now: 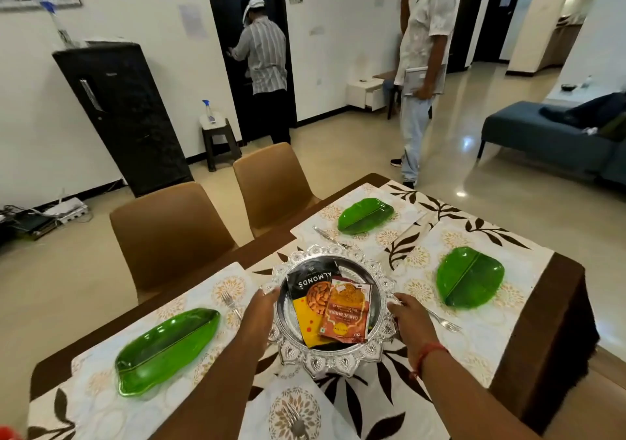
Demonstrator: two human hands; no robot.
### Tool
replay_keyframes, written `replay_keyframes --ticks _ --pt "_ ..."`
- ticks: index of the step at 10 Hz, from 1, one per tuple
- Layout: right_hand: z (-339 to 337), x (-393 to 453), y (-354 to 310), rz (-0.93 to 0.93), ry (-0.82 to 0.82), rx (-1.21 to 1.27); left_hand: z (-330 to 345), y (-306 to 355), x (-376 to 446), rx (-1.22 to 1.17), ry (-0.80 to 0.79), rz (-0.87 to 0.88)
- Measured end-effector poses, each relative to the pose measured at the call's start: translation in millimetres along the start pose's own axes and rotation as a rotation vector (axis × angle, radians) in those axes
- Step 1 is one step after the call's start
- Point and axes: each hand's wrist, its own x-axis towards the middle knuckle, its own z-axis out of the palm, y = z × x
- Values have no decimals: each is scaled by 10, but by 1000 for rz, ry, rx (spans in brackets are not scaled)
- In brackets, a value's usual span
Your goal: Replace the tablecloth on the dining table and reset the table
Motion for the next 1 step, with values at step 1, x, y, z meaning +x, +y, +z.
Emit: replay_keyframes --ticks 1 --pt "-5 -144 -32 -67 -48 -114 0 -24 -57 30 67 19"
